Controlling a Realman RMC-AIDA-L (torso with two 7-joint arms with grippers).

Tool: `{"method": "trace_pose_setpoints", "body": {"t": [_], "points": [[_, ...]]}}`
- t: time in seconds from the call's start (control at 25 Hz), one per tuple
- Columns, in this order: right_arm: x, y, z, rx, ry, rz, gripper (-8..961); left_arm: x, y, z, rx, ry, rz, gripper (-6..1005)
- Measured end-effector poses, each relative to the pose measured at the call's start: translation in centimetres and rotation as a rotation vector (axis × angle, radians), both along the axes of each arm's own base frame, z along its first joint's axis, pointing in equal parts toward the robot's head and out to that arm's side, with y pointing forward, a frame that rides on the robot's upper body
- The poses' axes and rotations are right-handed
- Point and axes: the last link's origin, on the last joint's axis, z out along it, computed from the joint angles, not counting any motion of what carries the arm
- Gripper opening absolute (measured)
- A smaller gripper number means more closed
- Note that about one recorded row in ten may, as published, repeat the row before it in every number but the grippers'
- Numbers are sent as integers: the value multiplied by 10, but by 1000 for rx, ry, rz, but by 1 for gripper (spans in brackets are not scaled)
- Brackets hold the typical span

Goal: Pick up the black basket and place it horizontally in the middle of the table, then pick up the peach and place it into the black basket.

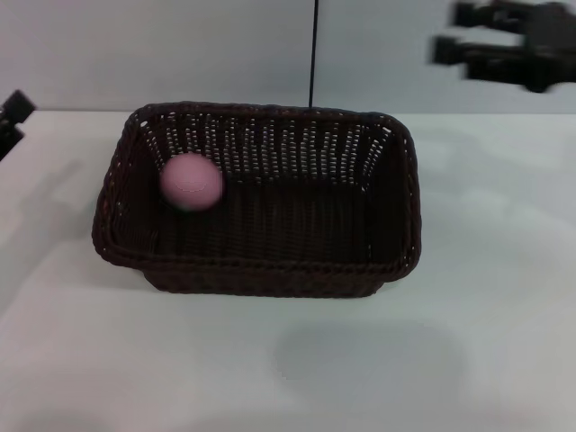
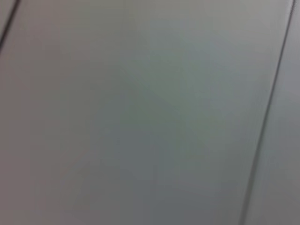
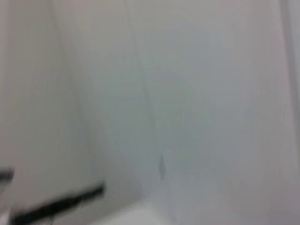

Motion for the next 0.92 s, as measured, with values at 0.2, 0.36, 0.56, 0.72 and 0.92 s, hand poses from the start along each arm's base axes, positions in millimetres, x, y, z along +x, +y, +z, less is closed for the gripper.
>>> {"method": "trace_pose_setpoints", "body": {"t": [0.2,0.36,0.56,0.72,0.92], "points": [[60,-32,6,318,283,-43,745,-20,-21,0,140,-12,56,712],[100,-57,-5,606,394,-116,782,-32,-36,2,262,9,116,712],[123,-83,-30,927,397,-238,782,-39,-49,2,362,37,158,712],[125,-88,-43,1013,354,-293,782,-40,-59,-3,428,53,185,712],[125,-85,-47,1009,346,-308,782,-40,-61,-6,443,40,202,712]]}}
